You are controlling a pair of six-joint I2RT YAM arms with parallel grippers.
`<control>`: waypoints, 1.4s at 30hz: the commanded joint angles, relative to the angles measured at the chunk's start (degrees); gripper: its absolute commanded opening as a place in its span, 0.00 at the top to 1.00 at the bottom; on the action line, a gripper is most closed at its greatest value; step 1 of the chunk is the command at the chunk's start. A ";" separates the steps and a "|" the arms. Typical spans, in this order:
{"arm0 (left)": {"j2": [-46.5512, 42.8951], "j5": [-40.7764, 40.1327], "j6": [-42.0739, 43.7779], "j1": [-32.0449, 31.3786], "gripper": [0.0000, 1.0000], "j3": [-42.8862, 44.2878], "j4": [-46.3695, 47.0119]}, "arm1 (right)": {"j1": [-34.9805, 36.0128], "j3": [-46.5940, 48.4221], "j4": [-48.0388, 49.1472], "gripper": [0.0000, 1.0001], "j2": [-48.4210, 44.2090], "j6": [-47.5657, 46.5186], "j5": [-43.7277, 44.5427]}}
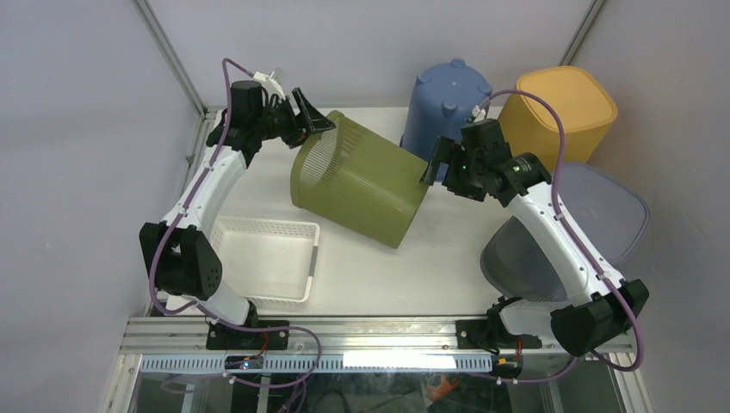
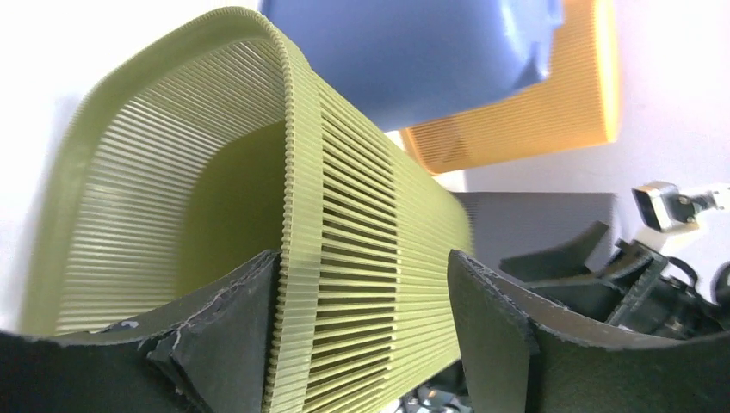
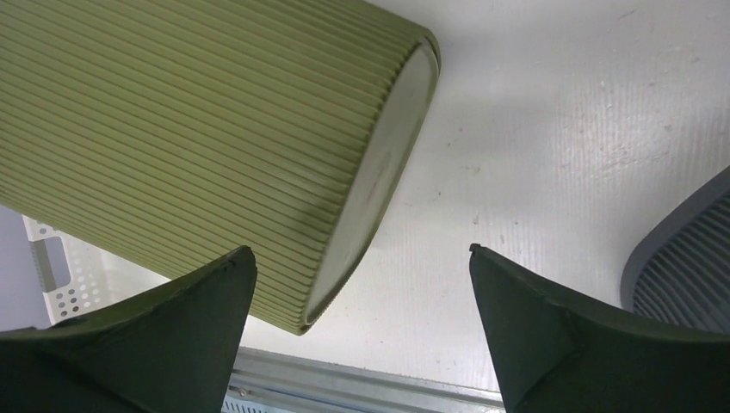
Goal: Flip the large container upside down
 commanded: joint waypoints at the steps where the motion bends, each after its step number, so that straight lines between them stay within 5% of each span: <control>1: -1.01 -9.59 13.20 -0.50 0.30 7.05 -10.20 | 0.61 -2.91 5.83 0.01 -2.47 3.42 -3.02; 15: -6.40 -30.29 25.84 -0.51 0.35 6.95 -21.97 | 2.62 -11.29 17.21 0.14 -3.18 11.60 -11.52; 23: -7.95 -29.54 26.57 -0.51 0.41 3.20 -22.22 | 3.24 -17.08 26.08 0.32 -4.79 14.81 -14.18; 42: -6.83 -25.65 25.47 -0.65 0.47 -3.62 -17.99 | 5.80 -11.95 26.72 0.71 -9.29 14.77 -9.72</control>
